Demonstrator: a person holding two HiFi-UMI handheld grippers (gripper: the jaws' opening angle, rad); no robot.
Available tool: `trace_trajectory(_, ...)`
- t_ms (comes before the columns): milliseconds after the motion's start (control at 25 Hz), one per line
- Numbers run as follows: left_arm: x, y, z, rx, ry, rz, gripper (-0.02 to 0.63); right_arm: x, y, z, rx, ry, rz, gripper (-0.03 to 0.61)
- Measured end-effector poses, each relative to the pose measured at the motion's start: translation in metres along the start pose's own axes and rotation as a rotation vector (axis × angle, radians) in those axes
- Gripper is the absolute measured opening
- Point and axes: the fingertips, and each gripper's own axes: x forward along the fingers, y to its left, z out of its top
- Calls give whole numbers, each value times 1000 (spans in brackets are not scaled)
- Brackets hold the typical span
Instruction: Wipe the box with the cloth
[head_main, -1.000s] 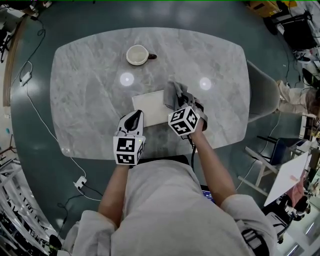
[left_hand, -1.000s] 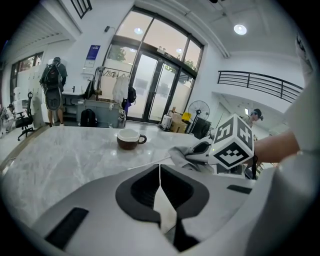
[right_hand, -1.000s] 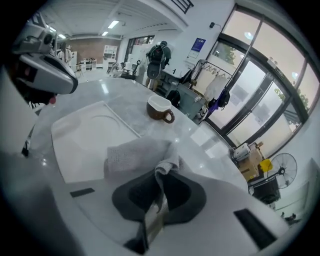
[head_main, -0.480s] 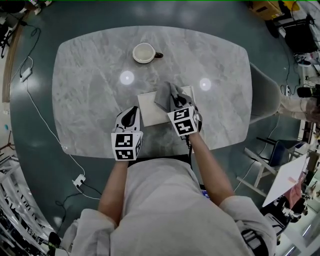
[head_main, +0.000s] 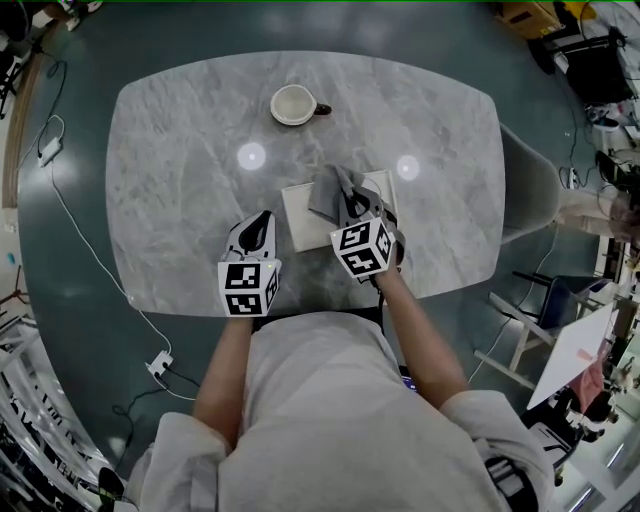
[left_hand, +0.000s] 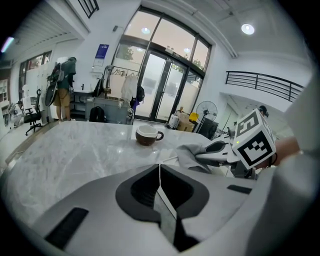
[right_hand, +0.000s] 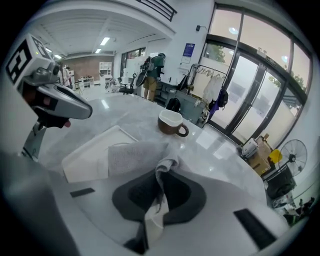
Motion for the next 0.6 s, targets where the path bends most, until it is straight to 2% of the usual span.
trace_trajectory(280,-3,2,-10,-19,13,-3,28,3,33,17,-47,-27,79,34)
trace_trajectory(600,-12,24,-19,-37,27,37,29,11,65,41,-69,-58,153,34)
